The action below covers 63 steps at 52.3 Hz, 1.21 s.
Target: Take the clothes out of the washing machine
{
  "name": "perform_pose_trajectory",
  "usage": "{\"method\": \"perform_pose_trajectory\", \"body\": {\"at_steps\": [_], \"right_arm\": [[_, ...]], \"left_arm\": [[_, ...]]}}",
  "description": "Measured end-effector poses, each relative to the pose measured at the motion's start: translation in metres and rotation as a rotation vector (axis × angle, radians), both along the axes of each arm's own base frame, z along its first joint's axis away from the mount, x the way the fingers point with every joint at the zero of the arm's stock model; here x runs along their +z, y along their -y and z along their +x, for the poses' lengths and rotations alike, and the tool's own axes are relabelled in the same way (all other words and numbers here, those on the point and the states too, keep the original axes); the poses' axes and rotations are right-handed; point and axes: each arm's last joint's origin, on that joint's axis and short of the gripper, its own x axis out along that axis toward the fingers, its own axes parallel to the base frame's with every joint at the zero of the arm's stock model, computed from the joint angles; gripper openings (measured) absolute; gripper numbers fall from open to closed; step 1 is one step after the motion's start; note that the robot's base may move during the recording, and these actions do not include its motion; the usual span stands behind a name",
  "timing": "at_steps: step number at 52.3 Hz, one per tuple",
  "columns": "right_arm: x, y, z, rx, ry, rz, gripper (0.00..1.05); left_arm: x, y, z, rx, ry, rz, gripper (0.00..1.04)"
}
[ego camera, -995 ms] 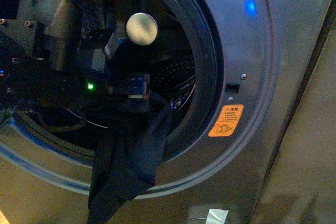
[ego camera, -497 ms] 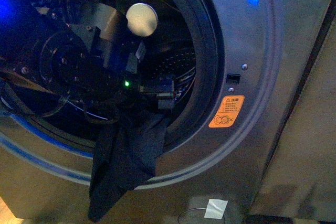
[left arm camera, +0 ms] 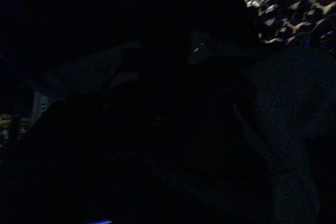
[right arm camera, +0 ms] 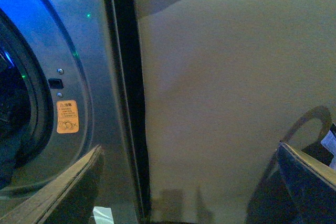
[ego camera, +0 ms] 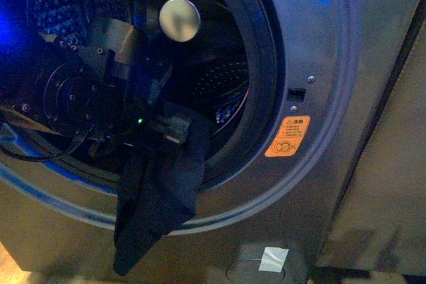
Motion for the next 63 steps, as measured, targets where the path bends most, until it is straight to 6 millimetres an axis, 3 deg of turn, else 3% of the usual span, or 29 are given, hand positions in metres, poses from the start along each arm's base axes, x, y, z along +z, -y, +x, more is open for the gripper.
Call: {"method": "perform_pose_trajectory", "body": {"at_steps": [11,23,45,57,63], "right_arm": [[0.0,0.0,0.0,0.0,0.0,0.0,0.97],[0.0,0.0,0.0,0.0,0.0,0.0,0.97],[0.0,0.0,0.0,0.0,0.0,0.0,0.97],[0.0,0.0,0.0,0.0,0.0,0.0,0.97],[0.0,0.0,0.0,0.0,0.0,0.0,0.97]], "left_arm": [[-0.008,-0.004,-0.002,0.058,-0.186,-0.039,0.98],[-0.008,-0.002,-0.005,0.075,-0.237,-0.146,0.97],[-0.004,0.015,-0.022,-0.034,-0.226,-0.246,0.42],[0.009,0.019,-0.047,-0.13,-0.244,-0.352,0.12],[0.025,0.016,-0.063,-0.169,-0.216,-0.384,0.05]]}}
